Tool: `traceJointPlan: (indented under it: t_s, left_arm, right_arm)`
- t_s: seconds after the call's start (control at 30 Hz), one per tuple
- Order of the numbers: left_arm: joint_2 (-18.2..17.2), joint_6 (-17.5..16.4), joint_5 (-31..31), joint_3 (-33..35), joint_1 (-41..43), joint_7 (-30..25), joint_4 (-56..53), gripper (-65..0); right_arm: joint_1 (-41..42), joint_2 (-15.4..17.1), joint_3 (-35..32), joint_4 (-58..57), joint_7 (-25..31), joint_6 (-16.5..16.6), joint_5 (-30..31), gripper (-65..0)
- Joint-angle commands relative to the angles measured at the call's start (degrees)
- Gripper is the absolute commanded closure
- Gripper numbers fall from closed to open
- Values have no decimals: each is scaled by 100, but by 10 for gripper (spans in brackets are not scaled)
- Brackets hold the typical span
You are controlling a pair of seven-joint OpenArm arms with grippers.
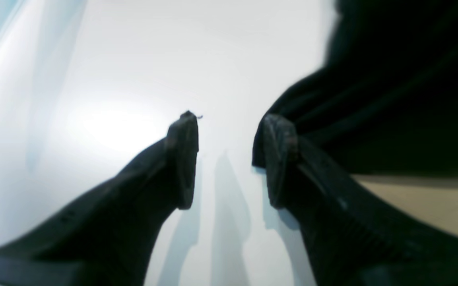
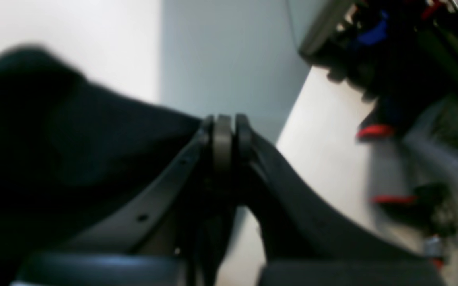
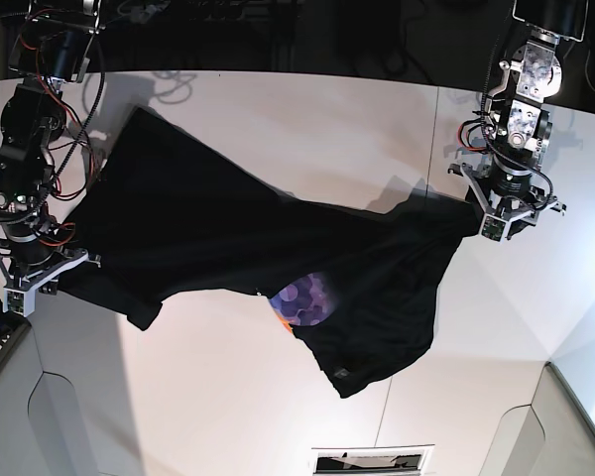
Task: Layout the t-shirt on the table in an organized manner, then fold the t-shirt properly
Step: 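Lift the black t-shirt with both grippers and spread it apart, then lower the shirt and release it from the left gripper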
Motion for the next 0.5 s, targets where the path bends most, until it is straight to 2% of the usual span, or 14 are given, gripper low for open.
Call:
traceJointPlan:
  t_s: [0.0, 0.03, 0.13, 0.17, 0.2, 0.27, 0.3, 0.4, 0.47]
  left_arm:
    - [-94, 2, -31, -105, 0, 179, 22, -297]
    - [-94, -63, -101, -144, 0, 192, 22, -297]
    - [-92, -85, -157, -160, 0, 219, 68, -297]
    - [-92, -83, -201, -160, 0, 229, 111, -297]
    - [-94, -83, -240, -160, 0, 262, 175, -297]
    - [-94, -87, -310, -160, 2, 332, 378, -297]
    - [-92, -90, -361, -160, 2, 393, 507, -297]
    - [-94, -391, -546, -160, 0, 546, 975, -297]
    - [-94, -601, -719, -160, 0, 586, 1252, -297]
  right_arm:
    - [57, 76, 96, 98, 146, -68, 92, 0]
    - [9, 70, 120, 98, 146, -70, 223, -35]
    - [-111, 20, 129, 87, 151, -70, 529, -301]
    - [-131, -20, 129, 87, 146, -63, 597, -364]
    - [-146, -50, 129, 87, 133, -55, 614, -401]
    - [-173, -96, 129, 90, 125, -33, 634, -409]
    - [-173, -114, 129, 90, 120, 79, 713, -409]
    - [-168, -212, 127, 92, -33, 422, 1268, -409]
    - [-173, -382, 127, 101, -133, 855, 1613, -407]
